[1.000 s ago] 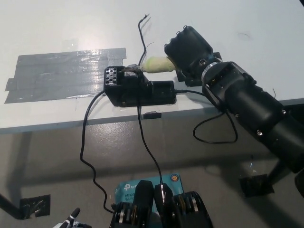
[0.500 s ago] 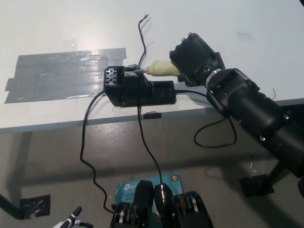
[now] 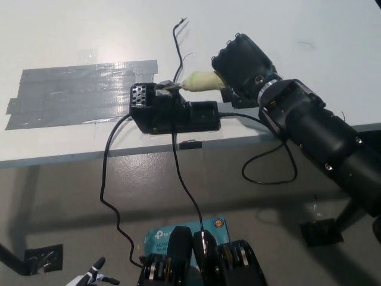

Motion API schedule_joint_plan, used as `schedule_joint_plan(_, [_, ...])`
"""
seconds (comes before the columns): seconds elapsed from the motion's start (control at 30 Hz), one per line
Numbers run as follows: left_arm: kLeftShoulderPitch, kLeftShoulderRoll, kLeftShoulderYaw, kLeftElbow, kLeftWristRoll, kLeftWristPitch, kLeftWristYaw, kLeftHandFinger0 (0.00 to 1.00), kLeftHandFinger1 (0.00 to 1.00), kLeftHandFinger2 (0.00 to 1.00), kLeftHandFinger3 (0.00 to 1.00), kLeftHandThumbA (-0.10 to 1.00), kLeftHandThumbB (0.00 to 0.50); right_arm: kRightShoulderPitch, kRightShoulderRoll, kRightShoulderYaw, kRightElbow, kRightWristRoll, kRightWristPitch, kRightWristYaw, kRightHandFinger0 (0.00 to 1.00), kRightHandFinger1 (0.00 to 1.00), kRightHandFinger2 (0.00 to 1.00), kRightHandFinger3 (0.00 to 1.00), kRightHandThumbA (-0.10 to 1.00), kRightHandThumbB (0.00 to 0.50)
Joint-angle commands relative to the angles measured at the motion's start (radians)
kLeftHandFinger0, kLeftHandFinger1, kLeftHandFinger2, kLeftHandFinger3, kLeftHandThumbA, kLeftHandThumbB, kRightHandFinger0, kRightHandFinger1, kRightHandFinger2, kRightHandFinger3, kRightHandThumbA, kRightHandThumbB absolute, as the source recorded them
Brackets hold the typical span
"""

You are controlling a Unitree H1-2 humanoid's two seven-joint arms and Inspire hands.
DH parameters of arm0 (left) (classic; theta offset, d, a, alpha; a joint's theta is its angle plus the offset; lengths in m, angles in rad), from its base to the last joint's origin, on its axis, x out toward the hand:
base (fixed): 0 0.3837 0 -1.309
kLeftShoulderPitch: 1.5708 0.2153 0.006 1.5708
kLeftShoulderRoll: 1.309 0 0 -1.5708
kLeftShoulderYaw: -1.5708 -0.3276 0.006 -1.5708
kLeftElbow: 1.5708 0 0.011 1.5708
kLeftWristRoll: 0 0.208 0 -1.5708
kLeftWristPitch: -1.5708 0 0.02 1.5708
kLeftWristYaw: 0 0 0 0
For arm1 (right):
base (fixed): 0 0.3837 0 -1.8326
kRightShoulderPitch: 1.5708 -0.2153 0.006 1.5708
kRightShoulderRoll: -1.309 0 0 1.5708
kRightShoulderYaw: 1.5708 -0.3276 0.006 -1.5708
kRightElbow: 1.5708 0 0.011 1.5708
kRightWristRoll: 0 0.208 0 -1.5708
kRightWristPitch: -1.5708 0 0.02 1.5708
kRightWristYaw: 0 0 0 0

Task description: The robot uses its right hand to grab and lift the soldering gun kept on the middle of the table and puts it in its base

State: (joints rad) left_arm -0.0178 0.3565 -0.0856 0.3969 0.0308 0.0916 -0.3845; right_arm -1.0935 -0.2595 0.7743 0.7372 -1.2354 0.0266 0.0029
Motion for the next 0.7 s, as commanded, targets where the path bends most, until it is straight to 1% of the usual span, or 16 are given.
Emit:
schedule_joint_plan(0.0, [-0.008,0.018,-0.005,-0.029,0.01,0.003,0.002,0.0,0.0,0.3,0.62,1.0,0.5,-0.087,0.002,-0.011,-0.005,-0.001,-0.017,-0.066,0.0,0.0,0.34,0.21,-0.01,0.0])
schedule_joint_plan(0.07, [-0.011,0.017,0.0,-0.028,-0.008,0.006,-0.007,0.0,0.01,0.31,0.64,1.0,0.5,-0.086,0.002,-0.007,0.005,-0.006,-0.022,-0.082,0.0,0.0,0.32,0.2,-0.04,0.0])
schedule_joint_plan(0.1, [-0.013,0.018,-0.001,-0.026,-0.007,0.009,-0.007,0.0,0.03,0.32,0.64,1.0,0.5,-0.087,-0.001,0.0,0.007,-0.013,-0.024,-0.084,0.0,0.0,0.31,0.19,-0.01,0.0])
schedule_joint_plan(0.17, [-0.014,0.021,-0.004,-0.021,-0.005,-0.005,-0.01,0.0,0.04,0.33,0.65,1.0,0.5,-0.091,-0.001,0.018,0.022,-0.029,-0.024,-0.089,0.0,0.0,0.3,0.18,0.11,0.0])
schedule_joint_plan(0.2, [-0.01,0.017,0.002,-0.031,-0.013,0.007,-0.007,0.0,0.03,0.3,0.63,1.0,0.5,-0.087,-0.002,0.019,0.026,-0.02,-0.031,-0.093,0.0,0.0,0.3,0.17,0.05,0.029])
schedule_joint_plan(0.23, [-0.015,0.02,0.0,-0.023,-0.015,-0.001,-0.013,0.0,0.03,0.31,0.65,1.0,0.5,-0.081,-0.004,0.039,0.023,-0.052,-0.002,-0.1,0.0,0.0,0.27,0.14,0.24,0.071])
schedule_joint_plan(0.33, [-0.016,0.019,0.0,-0.024,-0.012,0.001,-0.009,0.0,0.01,0.3,0.63,1.0,0.5,-0.064,-0.008,0.051,0.015,-0.059,0.004,-0.091,0.0,0.0,0.25,0.1,0.36,0.074])
schedule_joint_plan(0.4, [-0.016,0.017,0.0,-0.024,-0.004,0.002,0.002,0.0,0.0,0.3,0.64,1.0,0.5,-0.059,-0.009,0.063,0.016,-0.068,0.003,-0.094,0.0,0.0,0.24,0.11,0.29,0.082])
schedule_joint_plan(0.43, [-0.019,0.014,-0.005,-0.022,-0.003,0.001,-0.002,0.0,0.0,0.3,0.66,1.0,0.5,-0.051,-0.019,0.067,0.007,-0.068,-0.009,-0.098,0.0,0.0,0.24,0.16,0.17,0.129])
schedule_joint_plan(0.47, [-0.018,0.013,-0.005,-0.027,-0.007,0.013,-0.005,0.0,0.0,0.31,0.67,1.0,0.5,-0.044,-0.015,0.058,0.005,-0.044,-0.018,-0.068,0.0,0.0,0.26,0.22,0.11,0.11])
schedule_joint_plan(0.5, [-0.017,0.014,-0.004,-0.029,-0.009,0.013,-0.006,0.0,0.01,0.32,0.67,1.0,0.5,-0.039,-0.011,0.053,0.015,-0.028,-0.029,-0.087,0.0,0.0,0.27,0.2,0.1,0.066])
schedule_joint_plan(0.53, [-0.019,0.012,-0.007,-0.03,-0.007,0.014,-0.006,0.0,0.02,0.32,0.67,1.0,0.5,-0.034,-0.016,0.05,0.009,-0.026,-0.03,-0.088,0.0,0.0,0.27,0.2,0.1,0.064])
schedule_joint_plan(0.57, [-0.021,0.014,-0.009,-0.019,-0.006,0.001,-0.009,0.0,0.02,0.34,0.68,1.0,0.5,-0.027,-0.012,0.049,0.022,-0.014,-0.049,-0.1,0.0,0.0,0.27,0.19,0.01,0.046])
schedule_joint_plan(0.6, [-0.023,0.015,-0.012,-0.011,-0.004,-0.009,-0.011,0.0,0.02,0.34,0.68,1.0,0.5,-0.024,-0.013,0.048,0.026,-0.009,-0.057,-0.107,0.0,0.0,0.28,0.18,-0.01,0.048])
schedule_joint_plan(0.63, [-0.021,0.014,-0.013,-0.021,0.001,-0.002,-0.004,0.0,0.01,0.34,0.66,1.0,0.5,-0.018,-0.016,0.045,0.02,-0.007,-0.057,-0.109,0.0,0.0,0.28,0.2,0.0,0.032])
schedule_joint_plan(0.67, [-0.02,0.013,-0.011,-0.024,-0.004,0.006,-0.005,0.0,0.03,0.34,0.65,1.0,0.5,-0.019,-0.018,0.047,0.02,-0.008,-0.059,-0.096,0.0,0.0,0.3,0.22,0.0,0.052])
